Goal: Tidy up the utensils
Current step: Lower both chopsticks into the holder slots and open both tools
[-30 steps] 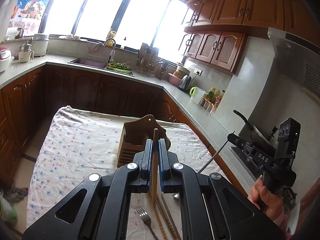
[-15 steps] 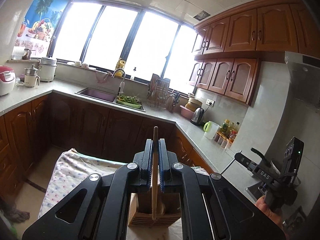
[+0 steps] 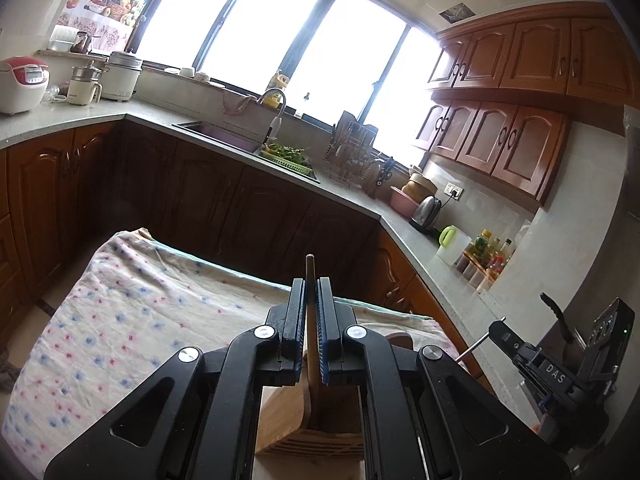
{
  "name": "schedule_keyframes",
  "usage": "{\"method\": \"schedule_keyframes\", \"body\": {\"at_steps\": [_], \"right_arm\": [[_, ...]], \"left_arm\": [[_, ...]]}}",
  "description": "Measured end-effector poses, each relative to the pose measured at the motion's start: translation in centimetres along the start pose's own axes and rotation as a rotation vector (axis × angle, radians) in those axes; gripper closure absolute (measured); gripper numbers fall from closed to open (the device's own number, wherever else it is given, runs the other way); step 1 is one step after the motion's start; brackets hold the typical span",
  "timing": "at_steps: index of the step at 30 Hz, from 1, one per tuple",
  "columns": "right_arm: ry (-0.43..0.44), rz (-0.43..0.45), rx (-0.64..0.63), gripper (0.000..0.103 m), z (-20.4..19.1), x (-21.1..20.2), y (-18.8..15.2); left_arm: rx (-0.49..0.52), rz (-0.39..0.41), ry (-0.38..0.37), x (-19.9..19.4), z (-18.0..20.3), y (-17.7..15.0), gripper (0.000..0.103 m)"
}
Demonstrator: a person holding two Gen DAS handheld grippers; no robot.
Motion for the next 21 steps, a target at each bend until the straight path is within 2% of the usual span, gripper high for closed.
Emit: {"method": "schedule_keyframes", "body": {"at_steps": [6,14,17,19,20,21], "right_arm": [[-0.004,-0.038,0.003,0.099,0.4,1.5,-1.3],[-0.006,-0.048,0.008,0.099,0.7,1.7,-1.2],[-0.003,-0.055,0.016,0.097,0.7,1.7,-1.2],[0.005,-0.065,0.021,0.093,0.7,1.7,-1.2],[0.013,-0.070,0.020,0.085,0.6,1.7,-1.3],[0.023,-0.069,0.017,0.065,0.4,1.5,-1.3]], "left_arm": [[0.036,-0.013,0.012,0.9,0.6,-0.6,0.098],[0.058,-0.038,0.018,1.1,0.6,-0.5,0.098],[0.068,-0.061,0.015,1.3,0.8,-0.7,0.084],[0.063,-0.057,0.022,0.9,0.6,-0.8,0.060],[0.060,-0.046,0.020,0.5,0.5,-0.8,0.057],[0.060,-0.039,0.020,0.1,0.5,-0.8,0.052]]}}
Point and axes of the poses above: each gripper's, at about its wrist camera, not at the fingertips, and x roughly the way its jaws point, z to its right, y to its top, the point moved 10 cm from there along x, roughly the way its jaws point, and after that the axes turned 9 degrees about -z, right-handed, at the moved point
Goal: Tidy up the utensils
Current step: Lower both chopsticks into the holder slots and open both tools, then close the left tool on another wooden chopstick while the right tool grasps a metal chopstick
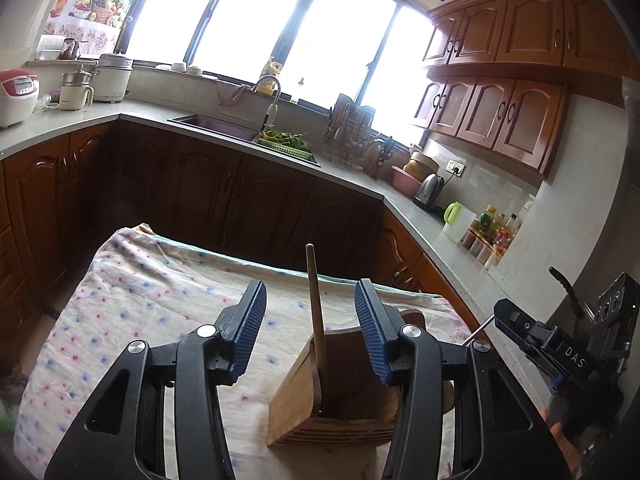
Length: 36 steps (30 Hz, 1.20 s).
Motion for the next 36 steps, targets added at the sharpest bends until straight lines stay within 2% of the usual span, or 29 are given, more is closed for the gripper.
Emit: {"method": "schedule_keyframes", "body": {"at_steps": [1,2,3,4,6,19,29,36], "right_arm": [[0.014,0.006,-0.003,0.052,-0.2,-0.3,0.0],[0.022,0.014,-0.004,0.025,-0.4,-0.7,0.0],[0.035,0.025,-0.002,0.011,-0.6,-1.2,-0.1],[0.048,0.041,0.002,0.008,-0.6,-1.8,-0.1],[0.060,0.056,0.009,0.001,-0.6,-2.9,-0.2],[0.076,-0.005,0.028,0.000,0.0,-9.2,-5.2],[0.002,-0.047,0.086,0.000,4.2,-15.0,-11.5],[-0.068,-0.086,0.143,0.000,7.9,-17.8,-15.9]], "left_arm": [[0.001,0.002,0.005,-0.4,-0.1,-0.1,0.043],[0.000,0.006,0.011,-0.8,-0.2,-0.2,0.037],[-0.002,0.016,0.018,-1.4,-0.4,-0.3,0.027],[-0.005,0.024,0.028,-1.9,-0.6,-0.5,0.020],[-0.016,0.020,0.050,-2.8,-1.3,-1.1,0.013],[-0.020,-0.099,0.085,-7.8,-1.7,-8.6,0.012],[-0.012,-0.218,0.075,-10.6,-1.2,-15.9,0.012],[-0.012,-0.304,0.078,-10.8,-0.6,-20.2,0.012]]}}
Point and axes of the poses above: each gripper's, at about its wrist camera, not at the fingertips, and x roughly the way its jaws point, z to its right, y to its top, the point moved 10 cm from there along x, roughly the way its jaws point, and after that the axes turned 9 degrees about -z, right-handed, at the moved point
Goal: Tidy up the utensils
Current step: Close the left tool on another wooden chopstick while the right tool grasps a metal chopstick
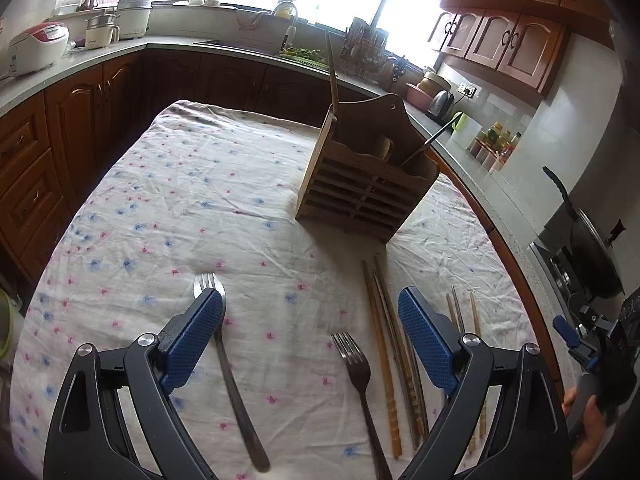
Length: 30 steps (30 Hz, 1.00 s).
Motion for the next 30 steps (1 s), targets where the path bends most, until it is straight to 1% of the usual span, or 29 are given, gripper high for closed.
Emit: {"method": "schedule_keyframes", "body": {"at_steps": [3,7,11,14,17,19,20,21,22,24,29,30], "right_arm": [[-0.021,-0.019,0.025,0.000,1.4,-0.3,-1.6],[-0.048,-0.037,0.032,0.000,2.9,-0.2,-2.7],[-0.074,-0.018,0.013,0.001,3.3,-0.5,-2.6],[-0.082,-0.020,-0.005,0.002,3.1,-0.3,-2.4],[-0.090,-0.030,-0.012,0.010,3.1,0.2,-2.2],[-0.088,-0.042,-0.010,0.016,3.2,0.7,-2.1],[-0.088,-0.048,-0.010,0.021,3.2,1.0,-2.1],[-0.089,-0.054,-0.010,0.025,3.3,1.3,-2.1],[-0.091,-0.061,-0.008,0.027,3.3,1.6,-2.0],[-0.087,-0.074,-0.007,0.034,3.3,2.2,-1.9],[-0.091,-0.114,-0.027,0.045,3.0,4.1,-1.5],[-0.092,-0.126,-0.032,0.047,2.9,4.6,-1.4]], "left_arm": [[0.008,-0.034,0.003,0.9,0.6,-0.9,0.012],[0.026,-0.052,0.011,1.6,1.4,-1.1,0.012],[0.058,-0.077,0.024,2.5,2.4,-1.1,0.012],[0.083,-0.098,0.033,3.3,3.1,-1.1,0.012],[0.101,-0.114,0.038,4.1,3.7,-1.0,0.012],[0.118,-0.126,0.043,4.7,4.1,-0.8,0.014],[0.125,-0.135,0.044,5.0,4.3,-0.8,0.015],[0.133,-0.146,0.044,5.4,4.5,-0.8,0.018],[0.138,-0.154,0.044,5.7,4.6,-0.7,0.022],[0.148,-0.173,0.046,6.6,5.1,-0.5,0.025],[0.179,-0.227,0.046,9.0,6.2,-0.2,0.033],[0.183,-0.239,0.045,9.5,6.3,-0.2,0.039]]}}
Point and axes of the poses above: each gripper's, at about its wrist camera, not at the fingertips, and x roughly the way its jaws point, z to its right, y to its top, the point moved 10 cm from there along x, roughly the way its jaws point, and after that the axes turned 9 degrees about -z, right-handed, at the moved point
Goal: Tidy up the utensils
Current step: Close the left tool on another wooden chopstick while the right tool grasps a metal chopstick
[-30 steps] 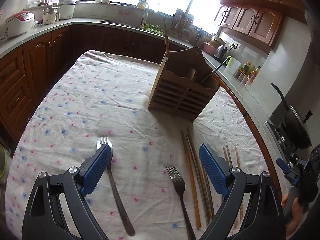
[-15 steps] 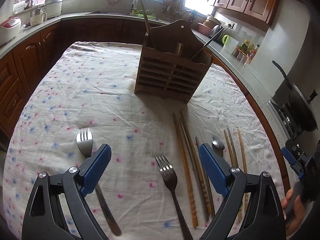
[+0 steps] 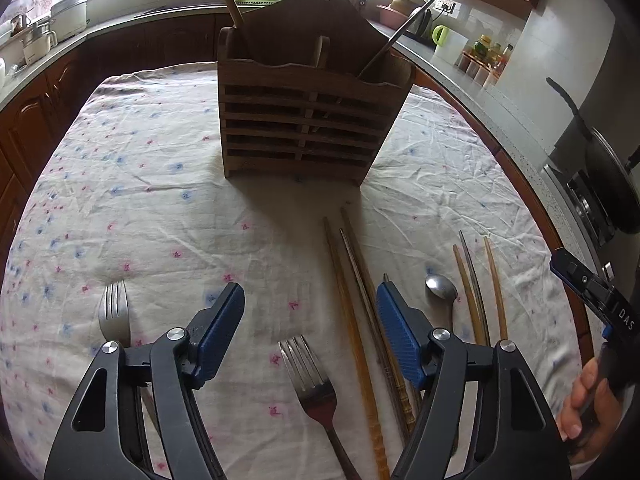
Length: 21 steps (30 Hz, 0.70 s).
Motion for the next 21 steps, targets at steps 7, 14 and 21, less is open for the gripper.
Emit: {"method": "schedule_keyframes", "body": {"at_steps": [7,14,21], "right_arm": [[-0.018,-0.112,-0.037,0.066,-0.5,4.5,-0.1],[-0.069,-0.209,-0.070,0.082,-0.1,9.2,-0.7],[-0.124,-0.240,-0.095,0.089,0.9,11.5,-0.5]], "left_arm": [[0.016,-0.060,0.012,3.3,0.6,0.6,0.053],[0.029,-0.099,0.013,5.8,1.0,1.1,0.067],[0.110,-0.103,0.085,6.7,2.0,2.0,0.071]]}}
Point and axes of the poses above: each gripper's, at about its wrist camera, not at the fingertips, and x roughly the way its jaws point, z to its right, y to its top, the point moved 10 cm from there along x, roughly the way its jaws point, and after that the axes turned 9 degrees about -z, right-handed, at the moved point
